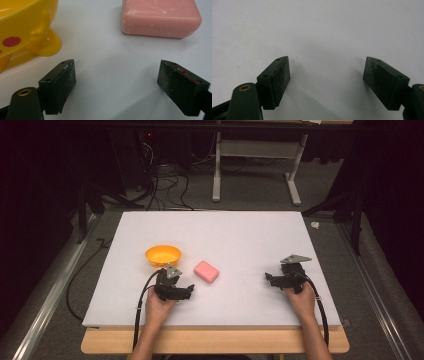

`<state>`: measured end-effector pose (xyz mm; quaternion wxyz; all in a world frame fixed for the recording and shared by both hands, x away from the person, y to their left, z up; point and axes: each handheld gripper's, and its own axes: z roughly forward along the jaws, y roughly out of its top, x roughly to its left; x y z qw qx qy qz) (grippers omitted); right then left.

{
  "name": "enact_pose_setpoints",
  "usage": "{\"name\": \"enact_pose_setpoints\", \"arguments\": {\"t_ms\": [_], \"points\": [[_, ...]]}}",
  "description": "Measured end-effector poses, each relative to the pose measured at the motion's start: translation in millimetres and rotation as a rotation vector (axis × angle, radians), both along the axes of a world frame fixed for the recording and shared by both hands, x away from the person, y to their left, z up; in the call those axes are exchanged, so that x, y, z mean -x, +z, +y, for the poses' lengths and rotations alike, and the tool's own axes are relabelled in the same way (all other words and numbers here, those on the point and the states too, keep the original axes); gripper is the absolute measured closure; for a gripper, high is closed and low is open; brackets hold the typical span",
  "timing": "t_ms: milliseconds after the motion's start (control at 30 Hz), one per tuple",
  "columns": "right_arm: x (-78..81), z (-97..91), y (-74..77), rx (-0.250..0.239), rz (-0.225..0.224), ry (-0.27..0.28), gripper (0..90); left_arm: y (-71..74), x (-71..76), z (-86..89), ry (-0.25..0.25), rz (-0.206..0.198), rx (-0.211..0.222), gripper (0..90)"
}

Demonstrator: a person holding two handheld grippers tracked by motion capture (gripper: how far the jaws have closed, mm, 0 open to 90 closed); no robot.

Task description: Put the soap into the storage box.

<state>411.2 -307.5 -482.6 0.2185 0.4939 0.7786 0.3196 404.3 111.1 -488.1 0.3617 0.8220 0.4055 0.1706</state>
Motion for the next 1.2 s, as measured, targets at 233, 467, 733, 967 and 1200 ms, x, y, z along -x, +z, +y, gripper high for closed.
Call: {"name": "enact_pose_setpoints", "arguments": {"t_ms": [233, 467, 733, 967, 1200], "points": [[0.0, 0.0, 0.0, 0.000, 0.000, -0.002, 22.2, -0.2, 0.2, -0.1, 0.001, -0.002, 0.000, 15.8], [0.1, 0.1, 0.0, -0.001, 0.001, -0.003, 22.0, -0.1, 0.3, -0.4, 0.000, -0.004, -0.002, 15.8], [0.0, 0.1, 0.0, -0.001, 0.001, -0.004, 21.9, 0.0, 0.3, -0.5, 0.000, -0.004, -0.004, 15.9], [-0.2, -0.3, 0.2, 0.000, 0.004, -0.003, 21.7, 0.3, 0.3, -0.5, 0.003, -0.004, -0.005, 15.4], [-0.4, -0.5, 0.2, 0.002, 0.006, -0.002, 21.6, 0.8, 0.7, -0.6, 0.011, -0.007, -0.009, 15.0]]}}
